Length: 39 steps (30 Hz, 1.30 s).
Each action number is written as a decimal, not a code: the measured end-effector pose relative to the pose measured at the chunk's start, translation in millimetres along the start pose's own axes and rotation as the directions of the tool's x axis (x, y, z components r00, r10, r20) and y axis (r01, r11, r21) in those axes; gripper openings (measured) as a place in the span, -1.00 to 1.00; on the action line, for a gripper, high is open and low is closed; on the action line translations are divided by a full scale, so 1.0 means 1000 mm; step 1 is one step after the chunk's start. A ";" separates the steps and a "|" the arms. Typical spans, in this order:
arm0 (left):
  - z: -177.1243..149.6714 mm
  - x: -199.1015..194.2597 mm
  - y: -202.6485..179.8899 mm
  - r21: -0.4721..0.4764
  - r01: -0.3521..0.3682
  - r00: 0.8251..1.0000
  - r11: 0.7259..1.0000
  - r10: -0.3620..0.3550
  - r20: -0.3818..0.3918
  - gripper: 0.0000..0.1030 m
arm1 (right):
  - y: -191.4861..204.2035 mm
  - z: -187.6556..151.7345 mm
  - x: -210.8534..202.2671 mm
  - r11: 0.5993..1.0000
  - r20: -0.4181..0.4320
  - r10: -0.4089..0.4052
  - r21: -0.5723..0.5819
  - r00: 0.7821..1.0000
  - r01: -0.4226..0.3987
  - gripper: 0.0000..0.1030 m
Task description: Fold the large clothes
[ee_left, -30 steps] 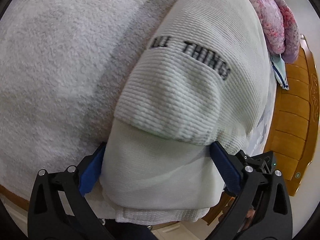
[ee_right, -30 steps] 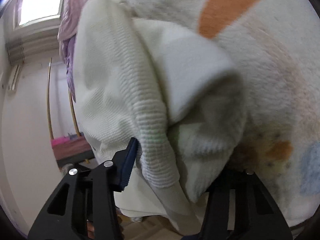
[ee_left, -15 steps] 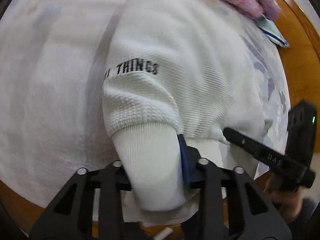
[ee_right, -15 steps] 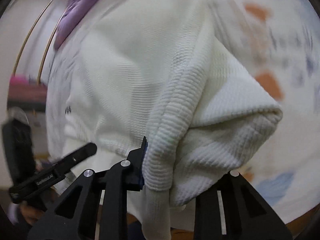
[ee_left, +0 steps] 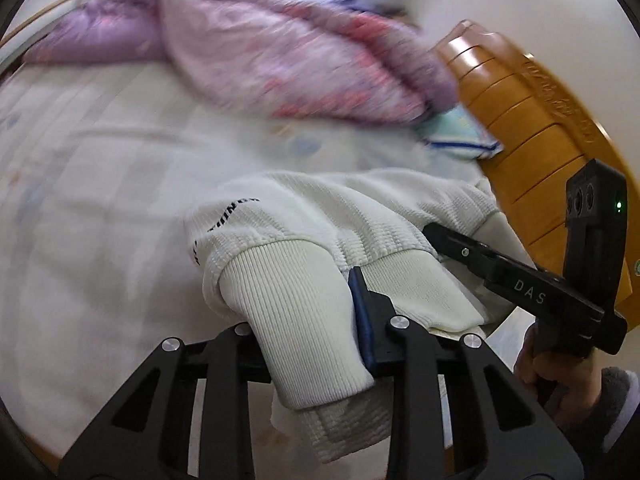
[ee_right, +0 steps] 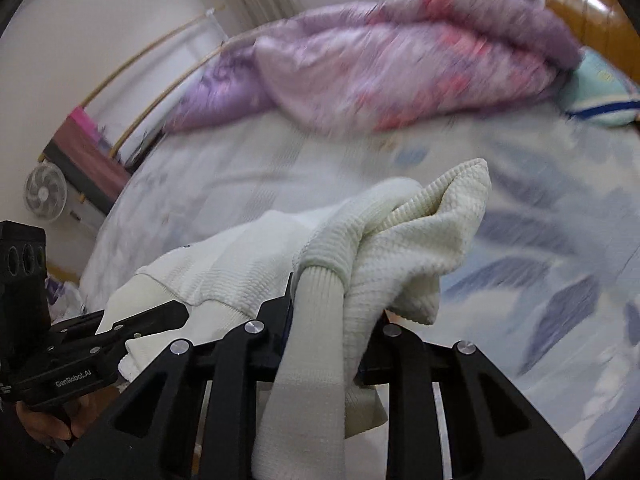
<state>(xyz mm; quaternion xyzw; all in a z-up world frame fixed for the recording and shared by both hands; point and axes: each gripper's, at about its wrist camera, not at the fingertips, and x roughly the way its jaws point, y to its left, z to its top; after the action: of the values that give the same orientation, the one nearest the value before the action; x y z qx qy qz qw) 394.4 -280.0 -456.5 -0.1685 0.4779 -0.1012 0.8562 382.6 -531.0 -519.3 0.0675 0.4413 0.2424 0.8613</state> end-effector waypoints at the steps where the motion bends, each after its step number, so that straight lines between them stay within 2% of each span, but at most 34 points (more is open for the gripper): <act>1: 0.011 0.011 -0.020 0.035 0.019 1.000 0.999 -0.019 0.017 -0.45 | 0.004 0.011 0.003 1.000 0.024 -0.019 0.001 1.000 0.019 -0.60; 5: 0.046 0.051 -0.079 0.114 0.088 0.992 0.990 -0.098 0.082 -0.45 | -0.048 0.026 -0.013 0.996 0.130 -0.082 0.045 0.988 0.077 -0.60; 7: 0.053 0.076 -0.103 0.150 0.111 0.989 0.982 -0.125 0.085 -0.45 | -0.079 0.025 -0.015 0.991 0.135 -0.119 0.078 0.984 0.109 -0.60; 10: 0.038 0.117 -0.121 0.197 0.091 0.994 0.976 -0.102 0.046 -0.45 | -0.129 0.002 0.003 0.975 0.068 -0.130 0.190 0.989 0.115 -0.60; 12: 0.014 0.158 -0.120 0.186 0.072 0.997 0.980 -0.066 -0.039 -0.45 | -0.156 -0.029 0.026 0.962 -0.010 -0.136 0.236 0.991 0.134 -0.60; 14: -0.008 0.185 -0.114 0.172 0.053 0.993 0.984 -0.033 -0.115 -0.46 | -0.176 -0.055 0.049 0.945 -0.113 -0.121 0.291 0.986 0.149 -0.59; 16: -0.038 0.200 -0.110 0.196 0.023 0.986 0.980 0.010 -0.164 -0.45 | -0.188 -0.081 0.060 0.930 -0.158 -0.111 0.333 0.981 0.159 -0.59; 18: -0.057 0.207 -0.104 0.195 0.008 0.980 0.981 0.031 -0.194 -0.44 | -0.196 -0.104 0.066 0.908 -0.197 -0.096 0.385 0.976 0.167 -0.55; 20: -0.067 0.215 -0.092 0.149 -0.010 0.971 0.989 0.045 -0.234 -0.17 | -0.201 -0.117 0.065 0.893 -0.212 -0.095 0.414 0.973 0.178 -0.43; 22: -0.074 0.222 -0.084 0.136 -0.026 0.964 0.990 0.061 -0.257 -0.03 | -0.208 -0.127 0.066 0.875 -0.233 -0.104 0.440 0.967 0.201 -0.19; 24: -0.075 0.224 -0.080 0.142 -0.049 0.961 0.989 0.085 -0.262 0.22 | -0.210 -0.131 0.063 0.869 -0.245 -0.111 0.447 0.963 0.214 0.06; 25: -0.075 0.223 -0.079 0.152 -0.075 0.960 0.986 0.112 -0.258 0.54 | -0.215 -0.135 0.063 0.867 -0.256 -0.130 0.439 0.958 0.235 0.25; 26: -0.076 0.220 -0.078 0.163 -0.098 0.959 0.982 0.137 -0.247 0.67 | -0.217 -0.137 0.062 0.867 -0.256 -0.125 0.442 0.959 0.231 0.27; 28: -0.076 0.217 -0.070 0.148 -0.101 0.954 0.984 0.138 -0.268 0.74 | -0.222 -0.139 0.057 0.863 -0.260 -0.117 0.451 0.958 0.228 0.28; 31: -0.083 0.211 -0.062 0.104 -0.101 0.944 0.989 0.128 -0.303 0.74 | -0.218 -0.137 0.052 0.878 -0.280 -0.152 0.403 0.948 0.260 0.29; 36: -0.088 0.203 -0.063 0.103 -0.127 0.924 0.987 0.155 -0.350 0.74 | -0.210 -0.128 0.041 0.873 -0.294 -0.197 0.382 0.935 0.304 0.30; 39: -0.085 0.194 -0.064 0.082 -0.144 0.910 0.986 0.165 -0.381 0.74 | -0.201 -0.112 0.033 0.872 -0.279 -0.236 0.361 0.931 0.329 0.30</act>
<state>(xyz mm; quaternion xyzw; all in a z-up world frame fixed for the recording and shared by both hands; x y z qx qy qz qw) 423.1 -420.1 -625.6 -0.0845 0.6464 -0.0770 0.7544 382.5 -702.0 -677.1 0.1491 0.5817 0.0233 0.7992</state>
